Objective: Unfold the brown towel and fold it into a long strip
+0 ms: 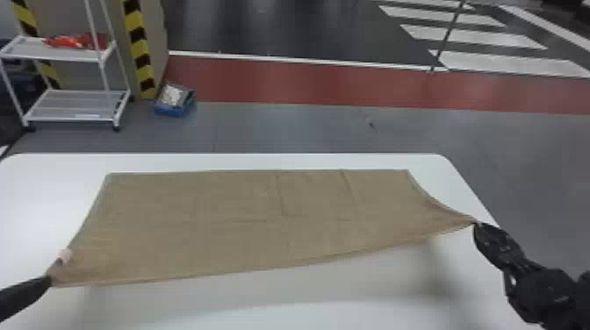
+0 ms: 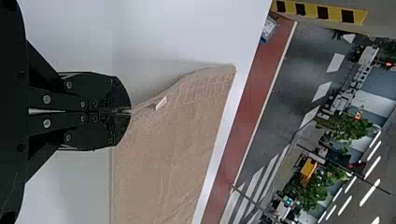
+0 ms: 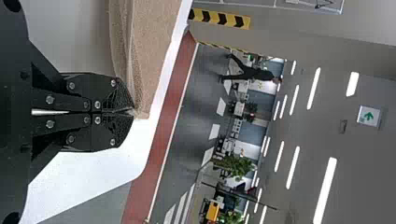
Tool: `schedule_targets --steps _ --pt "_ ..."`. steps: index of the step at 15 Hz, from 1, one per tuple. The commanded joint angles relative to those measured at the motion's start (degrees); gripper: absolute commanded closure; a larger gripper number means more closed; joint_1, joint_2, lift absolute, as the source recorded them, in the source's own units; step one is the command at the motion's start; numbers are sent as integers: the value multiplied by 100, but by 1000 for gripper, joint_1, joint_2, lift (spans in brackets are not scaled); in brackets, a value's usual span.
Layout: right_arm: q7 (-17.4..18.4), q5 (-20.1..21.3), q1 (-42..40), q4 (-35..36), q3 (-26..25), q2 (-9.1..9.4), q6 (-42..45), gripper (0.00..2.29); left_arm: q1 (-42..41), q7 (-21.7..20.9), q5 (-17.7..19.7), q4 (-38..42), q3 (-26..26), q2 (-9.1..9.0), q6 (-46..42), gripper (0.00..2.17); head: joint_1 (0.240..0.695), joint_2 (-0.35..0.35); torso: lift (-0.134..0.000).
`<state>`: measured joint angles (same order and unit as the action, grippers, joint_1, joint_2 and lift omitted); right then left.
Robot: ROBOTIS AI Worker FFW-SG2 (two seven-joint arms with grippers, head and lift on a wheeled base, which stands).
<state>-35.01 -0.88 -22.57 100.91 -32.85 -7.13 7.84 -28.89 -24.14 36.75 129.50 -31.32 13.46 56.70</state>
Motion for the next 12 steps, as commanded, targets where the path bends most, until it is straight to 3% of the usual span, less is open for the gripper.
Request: schedule_targets --steps 1,3,6,9,12 --pt "-120 44 -160 192 -151 -70 64 1423 50 199 332 348 -252 -28 531 1730 695 -165 -125" --pt "-120 -18 -116 271 -257 -158 -24 1423 190 516 614 629 -445 -46 988 1730 695 -170 -125" --pt "-190 132 420 245 -204 -219 -727 1423 568 788 596 699 -401 -72 1252 1730 695 -191 -125" --pt "-181 589 912 -28 156 -219 -1026 1423 1017 973 148 541 30 -142 1252 1727 695 -186 -125" --pt "-172 765 1527 -458 280 -201 -1378 1423 1588 1175 -318 128 355 -177 1181 1727 695 -157 -125"
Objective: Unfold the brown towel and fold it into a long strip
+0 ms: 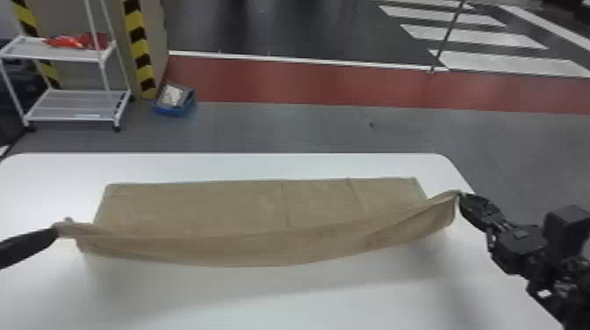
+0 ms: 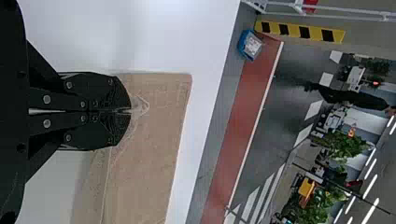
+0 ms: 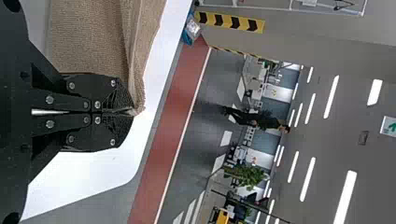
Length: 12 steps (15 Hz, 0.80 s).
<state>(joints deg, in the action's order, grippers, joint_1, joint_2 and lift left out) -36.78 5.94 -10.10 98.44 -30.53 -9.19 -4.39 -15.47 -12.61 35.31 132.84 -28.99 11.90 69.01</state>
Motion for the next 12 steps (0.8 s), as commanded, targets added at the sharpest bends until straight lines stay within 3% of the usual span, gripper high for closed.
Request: schedule_targets --steps 1,7,12 --pt "22 179 509 -431 100 5 -208 1423 449 101 -209 -443 183 -39 -137 1727 695 -150 -125" --pt "84 566 1432 -1292 205 -30 -752 1423 1442 110 -534 -1735 579 49 -700 1720 695 -119 -125" --pt "93 847 1854 -1740 346 -57 -823 1423 1952 127 -930 -2245 948 49 -805 1717 695 -112 -125"
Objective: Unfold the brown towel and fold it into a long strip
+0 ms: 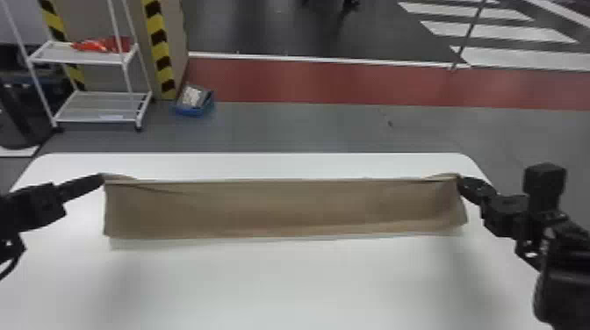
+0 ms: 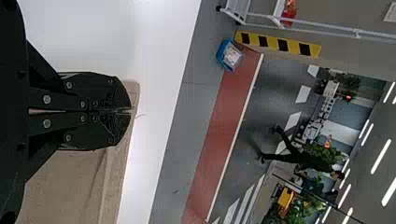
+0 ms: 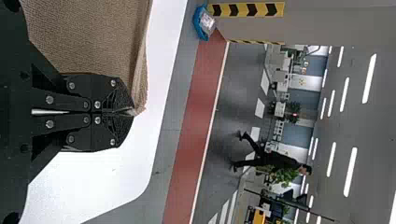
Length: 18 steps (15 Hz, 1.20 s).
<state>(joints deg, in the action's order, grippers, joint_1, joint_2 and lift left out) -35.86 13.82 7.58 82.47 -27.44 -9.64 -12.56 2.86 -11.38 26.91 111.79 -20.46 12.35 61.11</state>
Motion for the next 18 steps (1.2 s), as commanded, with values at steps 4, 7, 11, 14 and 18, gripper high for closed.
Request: schedule_targets --steps 4,7,11,14,18 --pt "0 69 200 -302 230 -38 -5 1423 198 118 -266 -350 359 -48 -595 1666 695 -110 -125" --pt "17 77 385 -433 230 -29 -128 1423 250 162 -301 -386 376 -66 -754 1666 695 -101 -125" --pt "114 183 675 -855 283 -29 -93 1423 523 127 -309 -772 403 13 -771 1666 695 -94 -125" --pt "193 227 807 -1101 274 -38 -5 1423 672 136 -389 -1010 535 -13 -964 1666 695 -91 -125" --pt "342 455 1009 -1497 300 -47 100 1409 962 197 -608 -1414 789 -40 -1211 1612 695 -96 -125"
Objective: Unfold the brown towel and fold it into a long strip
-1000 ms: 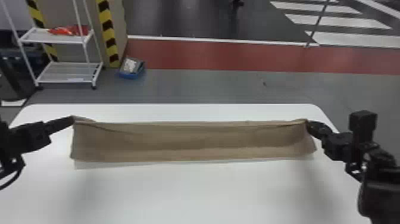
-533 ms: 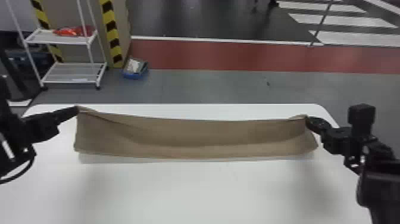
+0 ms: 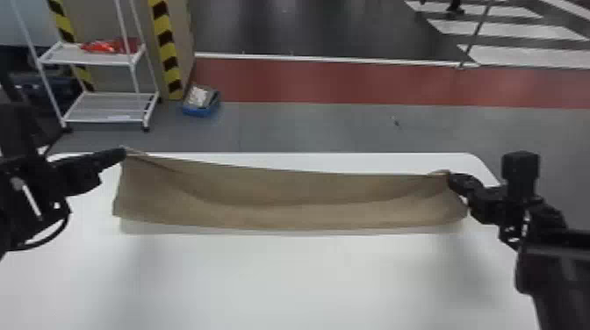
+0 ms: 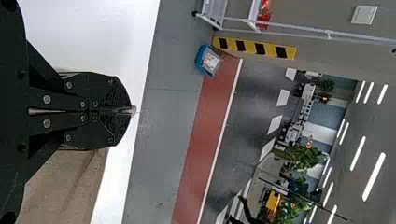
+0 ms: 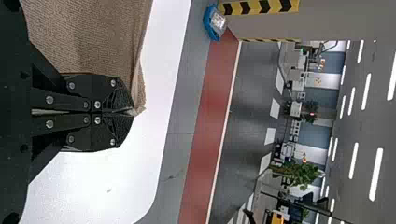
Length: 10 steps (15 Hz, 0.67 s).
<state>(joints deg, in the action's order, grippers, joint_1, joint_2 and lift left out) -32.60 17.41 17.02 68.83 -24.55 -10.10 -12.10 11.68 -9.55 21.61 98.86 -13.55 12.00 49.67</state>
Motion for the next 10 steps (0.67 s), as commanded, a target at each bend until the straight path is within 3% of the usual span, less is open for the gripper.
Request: schedule_targets --steps 1,2,3,4,5,7,10 --pt "26 122 108 -238 73 -27 159 1409 133 85 -140 -245 186 -5 -172 1247 695 -97 -125" --pt "105 122 108 -291 135 -36 211 1399 177 76 -237 -341 256 -5 -172 1031 695 -99 -125" --pt "184 122 117 -353 196 -36 405 1102 212 94 -421 -429 344 -5 -172 623 695 -99 -125" --pt "368 114 108 -414 249 -36 668 522 221 146 -658 -456 449 -14 -172 56 695 -99 -125" --pt "491 105 108 -528 275 -36 862 56 221 305 -887 -473 599 -5 -172 -2 695 -97 -125" --pt "606 87 126 -590 284 -71 967 6 186 454 -1230 -473 731 -14 -207 22 695 -92 -125" --pt "606 -1 -23 -467 249 -115 1073 39 71 489 -1177 -438 695 4 -453 56 695 -86 -125"
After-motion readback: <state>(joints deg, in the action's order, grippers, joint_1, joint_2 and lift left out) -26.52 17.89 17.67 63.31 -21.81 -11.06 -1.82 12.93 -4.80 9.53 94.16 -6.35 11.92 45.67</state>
